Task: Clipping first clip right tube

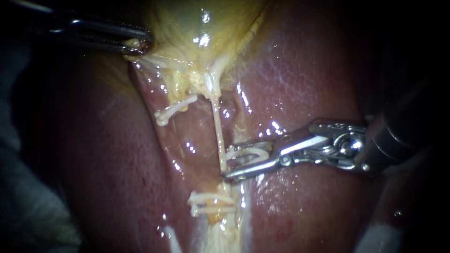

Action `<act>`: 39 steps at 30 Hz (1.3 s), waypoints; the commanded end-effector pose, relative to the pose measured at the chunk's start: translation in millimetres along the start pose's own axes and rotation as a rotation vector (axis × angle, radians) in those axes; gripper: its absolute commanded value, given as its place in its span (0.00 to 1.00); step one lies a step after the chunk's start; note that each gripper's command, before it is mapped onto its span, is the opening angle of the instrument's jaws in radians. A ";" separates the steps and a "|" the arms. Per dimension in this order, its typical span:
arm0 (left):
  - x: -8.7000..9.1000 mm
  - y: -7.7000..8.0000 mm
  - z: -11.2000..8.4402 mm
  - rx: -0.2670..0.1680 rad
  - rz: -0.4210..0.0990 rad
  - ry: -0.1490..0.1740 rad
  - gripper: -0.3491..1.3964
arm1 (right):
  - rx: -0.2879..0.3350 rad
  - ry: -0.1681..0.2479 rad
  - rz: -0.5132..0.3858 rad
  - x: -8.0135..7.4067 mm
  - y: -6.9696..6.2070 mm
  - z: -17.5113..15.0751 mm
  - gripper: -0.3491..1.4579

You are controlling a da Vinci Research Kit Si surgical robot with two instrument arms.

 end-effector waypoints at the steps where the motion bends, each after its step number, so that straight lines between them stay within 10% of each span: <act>1: 0.0 0.0 0.0 0.000 0.000 0.000 0.00 | 0.003 0.005 0.000 0.0 0.0 0.2 0.47; 39: 0.0 -0.1 0.0 0.000 0.000 0.000 0.00 | 0.210 0.120 0.010 2.5 -7.7 2.6 0.44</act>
